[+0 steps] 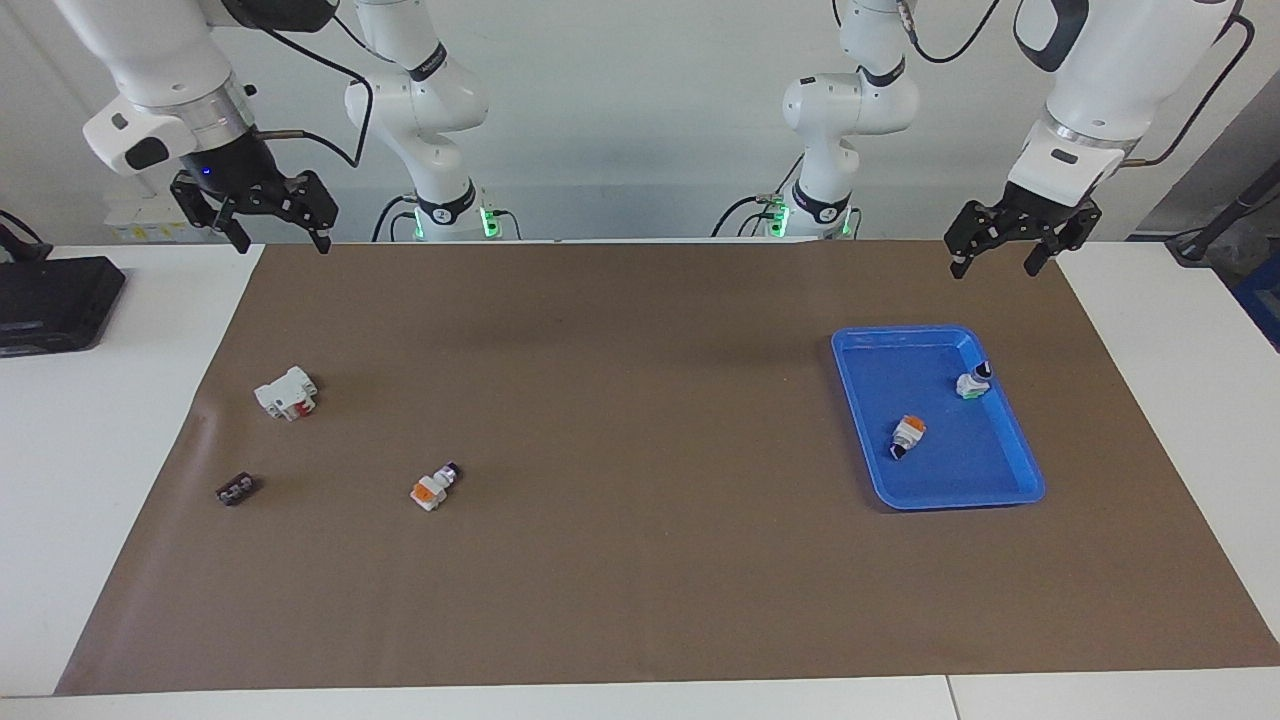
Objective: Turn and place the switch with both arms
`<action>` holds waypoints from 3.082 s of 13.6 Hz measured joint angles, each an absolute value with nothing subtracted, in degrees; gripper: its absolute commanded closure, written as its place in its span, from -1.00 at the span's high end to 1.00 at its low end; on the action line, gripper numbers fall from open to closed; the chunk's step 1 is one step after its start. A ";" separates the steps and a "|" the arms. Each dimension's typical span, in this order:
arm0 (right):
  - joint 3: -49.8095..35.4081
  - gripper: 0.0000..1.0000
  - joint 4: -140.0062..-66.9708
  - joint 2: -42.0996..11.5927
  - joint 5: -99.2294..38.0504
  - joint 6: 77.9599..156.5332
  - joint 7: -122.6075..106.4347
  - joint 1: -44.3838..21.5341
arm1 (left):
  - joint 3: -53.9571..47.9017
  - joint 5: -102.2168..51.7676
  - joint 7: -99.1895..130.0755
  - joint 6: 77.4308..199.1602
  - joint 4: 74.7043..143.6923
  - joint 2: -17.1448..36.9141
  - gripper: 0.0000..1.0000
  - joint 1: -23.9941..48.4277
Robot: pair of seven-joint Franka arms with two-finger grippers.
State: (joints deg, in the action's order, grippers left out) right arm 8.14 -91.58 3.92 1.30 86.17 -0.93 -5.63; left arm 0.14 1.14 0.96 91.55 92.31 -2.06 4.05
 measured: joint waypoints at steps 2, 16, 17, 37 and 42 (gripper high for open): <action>8.14 1.00 -91.58 3.93 1.30 86.17 -0.93 -5.63 | 0.10 1.14 0.96 91.54 92.33 -2.06 1.00 4.06; 8.37 1.00 -93.61 3.86 1.21 92.20 -0.26 -5.92 | 0.10 1.14 0.96 91.52 92.41 -2.07 1.00 4.05; 8.35 1.00 -95.43 3.71 1.18 95.14 0.35 -6.35 | 0.10 1.14 0.96 91.52 92.41 -2.07 1.00 4.05; 8.38 1.00 -104.07 -25.57 0.65 133.46 33.18 -13.84 | 0.09 1.14 0.96 91.52 92.41 -2.07 1.00 4.05; 8.59 0.85 -104.03 -27.01 -2.71 135.31 33.91 -13.47 | 0.09 1.14 0.96 91.52 92.41 -2.07 1.00 4.05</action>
State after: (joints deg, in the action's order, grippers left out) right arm 8.59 -104.03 -27.01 -2.71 135.31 33.91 -13.47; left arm 0.09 1.14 0.96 91.52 92.41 -2.07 4.05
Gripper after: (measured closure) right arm 0.013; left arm 0.000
